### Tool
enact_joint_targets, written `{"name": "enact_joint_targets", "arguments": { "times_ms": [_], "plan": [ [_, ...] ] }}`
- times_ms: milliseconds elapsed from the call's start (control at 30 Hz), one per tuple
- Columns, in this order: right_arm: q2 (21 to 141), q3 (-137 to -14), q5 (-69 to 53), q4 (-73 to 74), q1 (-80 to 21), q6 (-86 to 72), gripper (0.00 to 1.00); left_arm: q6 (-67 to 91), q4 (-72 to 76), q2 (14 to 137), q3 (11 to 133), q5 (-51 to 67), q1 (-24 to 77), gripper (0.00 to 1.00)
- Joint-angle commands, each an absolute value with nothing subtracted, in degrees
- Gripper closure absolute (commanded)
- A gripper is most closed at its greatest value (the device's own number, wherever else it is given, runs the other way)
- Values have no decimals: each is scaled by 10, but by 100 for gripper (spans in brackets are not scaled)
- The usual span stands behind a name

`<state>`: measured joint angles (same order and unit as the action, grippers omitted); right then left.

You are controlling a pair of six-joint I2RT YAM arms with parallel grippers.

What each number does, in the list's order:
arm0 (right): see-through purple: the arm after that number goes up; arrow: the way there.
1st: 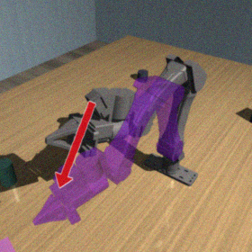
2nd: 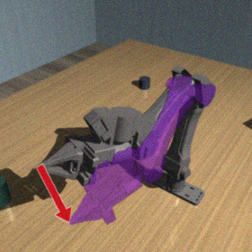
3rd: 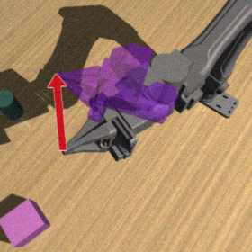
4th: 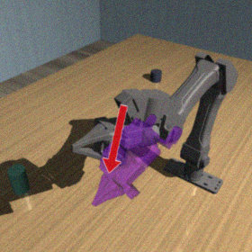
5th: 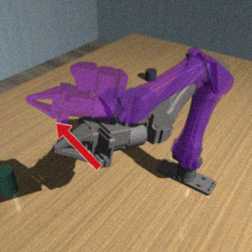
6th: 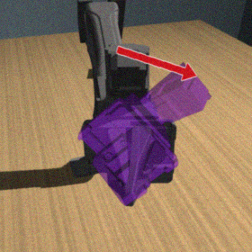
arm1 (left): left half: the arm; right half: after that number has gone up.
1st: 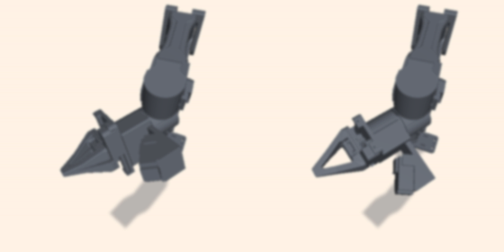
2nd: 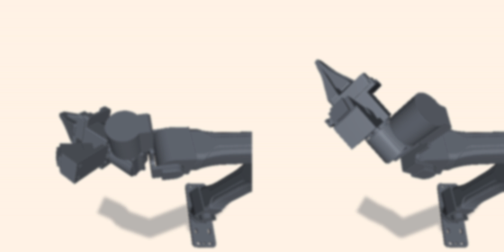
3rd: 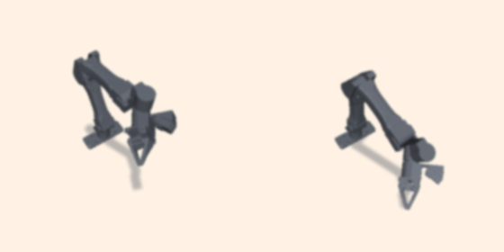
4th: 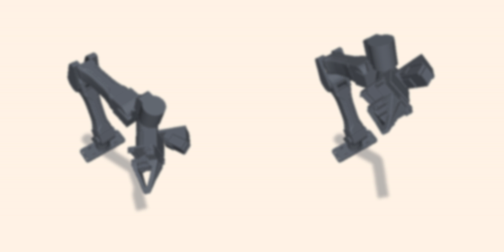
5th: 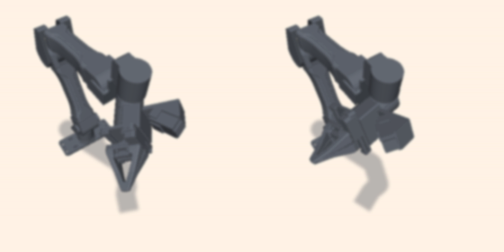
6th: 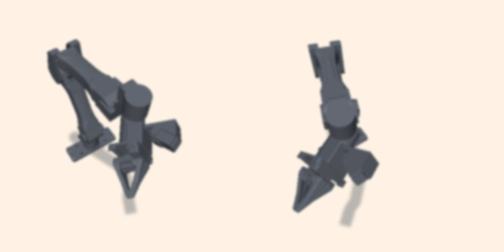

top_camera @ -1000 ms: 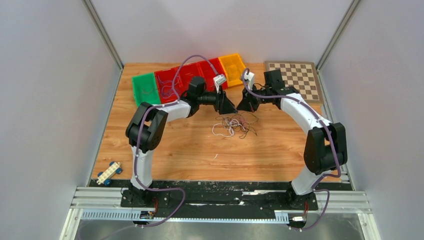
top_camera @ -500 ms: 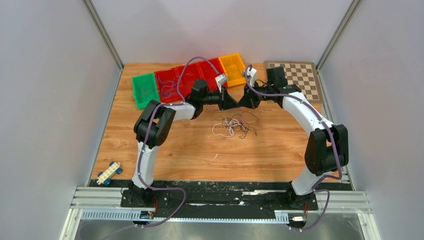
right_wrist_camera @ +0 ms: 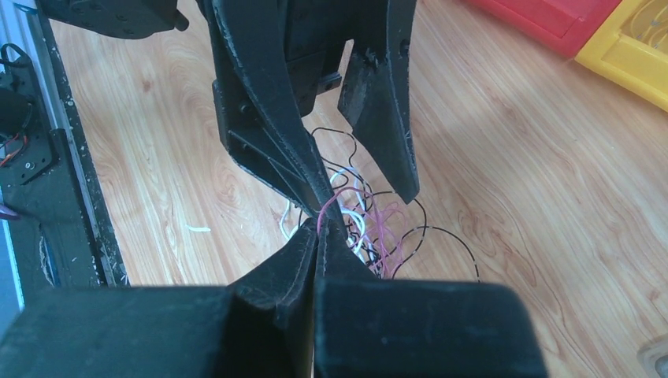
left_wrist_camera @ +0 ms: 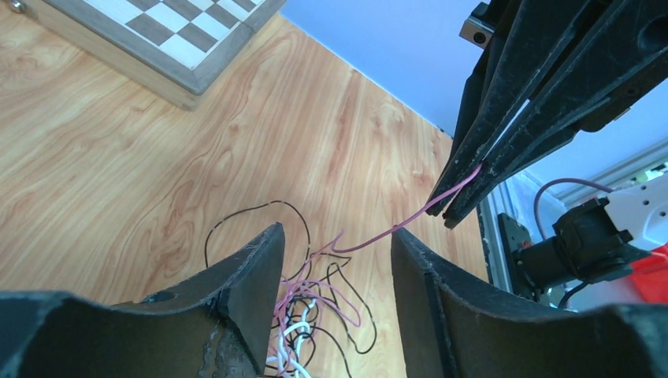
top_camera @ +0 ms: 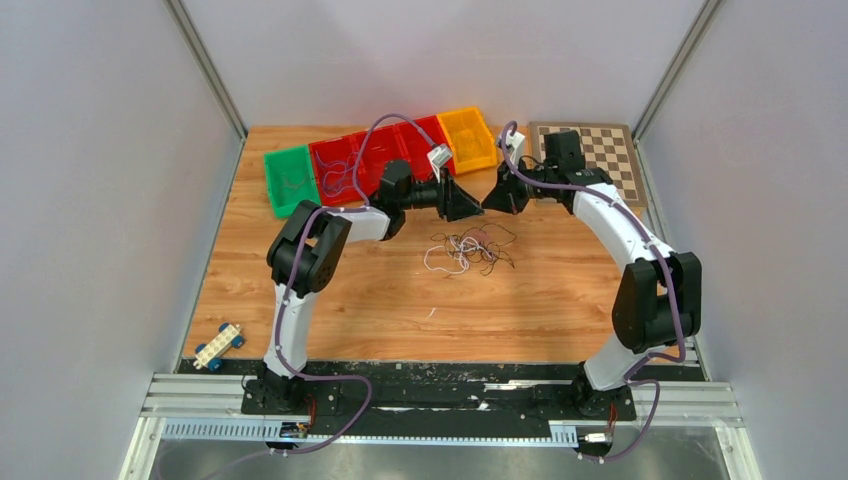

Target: Untangle the cables

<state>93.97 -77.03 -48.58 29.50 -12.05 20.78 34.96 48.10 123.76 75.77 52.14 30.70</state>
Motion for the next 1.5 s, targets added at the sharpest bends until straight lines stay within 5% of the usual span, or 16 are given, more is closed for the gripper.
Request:
{"name": "enact_joint_targets", "arguments": {
  "times_ms": [0,200,367,400,533,800,967,1200,1467],
  "plan": [
    [918,-800,-514,283,-122,194,100,357,509,1231,771,509,312,36],
    [917,-805,-522,284,-122,189,100,366,513,1257,795,501,324,40],
    [913,-807,-519,285,-119,188,100,377,535,1235,780,481,322,94],
    [912,-805,-515,285,-115,188,98,384,535,1217,776,480,321,98],
    [911,-791,-500,287,-84,168,37,444,520,1140,727,486,298,100],
    [888,-611,-392,41,-150,86,17,462,364,1069,730,469,262,100],
    [971,-585,-336,-70,-193,55,21,515,381,1053,730,462,254,100],
    [1034,-593,-332,-40,-195,78,62,485,300,978,777,472,213,100],
    [1047,-606,-321,18,-195,68,67,433,208,896,913,498,139,100]
  ]
}}
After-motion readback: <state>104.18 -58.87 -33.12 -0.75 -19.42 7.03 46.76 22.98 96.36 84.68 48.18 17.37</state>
